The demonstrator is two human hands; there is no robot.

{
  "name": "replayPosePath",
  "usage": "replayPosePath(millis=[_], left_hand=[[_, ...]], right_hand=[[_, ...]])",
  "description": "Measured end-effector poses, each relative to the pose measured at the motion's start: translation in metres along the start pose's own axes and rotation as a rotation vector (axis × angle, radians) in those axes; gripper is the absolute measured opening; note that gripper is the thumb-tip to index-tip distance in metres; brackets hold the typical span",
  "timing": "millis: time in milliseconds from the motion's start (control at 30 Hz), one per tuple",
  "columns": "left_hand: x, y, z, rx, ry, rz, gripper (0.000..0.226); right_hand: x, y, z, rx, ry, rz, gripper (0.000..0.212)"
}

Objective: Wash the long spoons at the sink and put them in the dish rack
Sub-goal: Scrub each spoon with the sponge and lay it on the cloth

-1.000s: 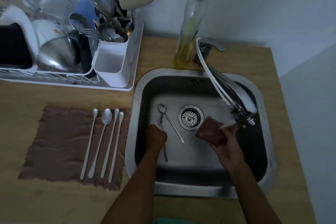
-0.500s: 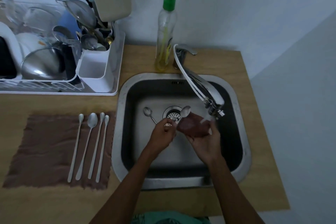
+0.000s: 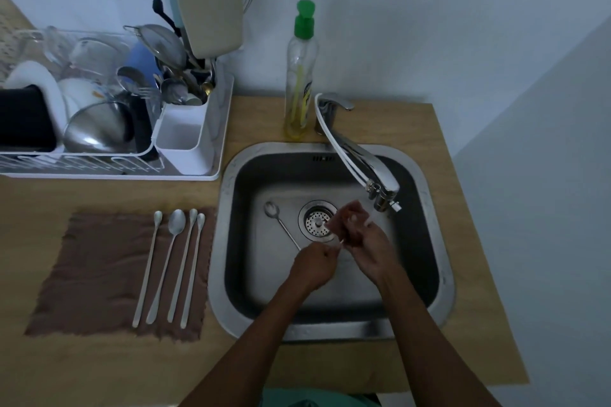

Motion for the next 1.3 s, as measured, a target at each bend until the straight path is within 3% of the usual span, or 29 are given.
replayPosePath(millis=[100,167,200,233,267,333,400,500,600,667,800,900,1000,1067,1133,1200,1300], left_hand=[[0.003,0.009,0.0,-0.245,0.285,-0.073,0.026],[0.002,0.013,-0.004,-0.331,0.406,-0.103,0.026],[0.001,0.011,-0.007,-0.299,0.402,-0.084,0.028],[-0.001,0.008,-0.011,-0.227,0.346,-0.037,0.031],[-0.004,0.003,-0.016,-0.14,0.255,0.034,0.033],[-0.008,-0.005,-0.027,-0.002,0.069,0.188,0.035],[-0.016,-0.013,-0.04,0.03,-0.087,0.267,0.035],[-0.017,-0.028,-0.057,-0.02,-0.24,0.325,0.034],[-0.004,-0.036,-0.071,-0.086,-0.345,0.406,0.033],[0.006,-0.038,-0.078,-0.152,-0.398,0.453,0.033],[0.022,-0.042,-0.091,-0.233,-0.573,0.468,0.034],[0.029,-0.043,-0.099,-0.221,-0.55,0.488,0.032],[0.026,-0.04,-0.098,-0.223,-0.427,0.466,0.031],[0.024,-0.038,-0.092,-0.194,-0.342,0.461,0.031],[0.023,-0.039,-0.088,-0.157,-0.319,0.479,0.033],[0.023,-0.038,-0.089,-0.175,-0.35,0.483,0.034],[0.018,-0.037,-0.087,-0.241,-0.324,0.457,0.034]], right_hand=[[-0.012,-0.004,0.001,0.047,0.316,-0.195,0.02],[-0.005,-0.028,-0.016,0.146,0.48,-0.269,0.042],[-0.003,-0.036,-0.024,0.187,0.558,-0.26,0.055],[-0.007,-0.032,-0.019,0.168,0.606,-0.234,0.06],[-0.014,-0.025,-0.012,0.105,0.591,-0.224,0.052],[-0.025,-0.009,-0.002,-0.036,0.588,-0.185,0.014],[-0.033,-0.008,-0.002,-0.145,0.745,-0.179,0.021],[-0.039,-0.011,-0.007,-0.17,0.955,-0.229,0.007],[-0.037,-0.014,-0.012,-0.147,0.989,-0.205,0.017],[-0.042,-0.007,-0.011,-0.207,1.134,-0.312,0.019],[-0.048,0.002,0.0,-0.431,1.493,-0.324,0.011],[-0.05,0.001,0.004,-0.439,1.348,-0.339,0.017],[-0.044,-0.001,-0.003,-0.267,1.063,-0.3,0.022],[-0.034,-0.007,-0.018,-0.15,1.098,-0.382,0.028],[-0.032,-0.003,-0.024,-0.069,1.169,-0.493,0.021],[-0.038,0.004,-0.013,-0.173,1.183,-0.484,0.011],[-0.047,0.005,-0.009,-0.33,1.331,-0.451,0.013]])
Point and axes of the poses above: each hand's wrist, its own y-axis away from the middle knuckle, its own z-axis out of the palm, x = y × z, the point moved 3 cm from there along -y, towards the middle knuckle, and after that the axes turned 4 degrees about y, right-handed, at the moved point
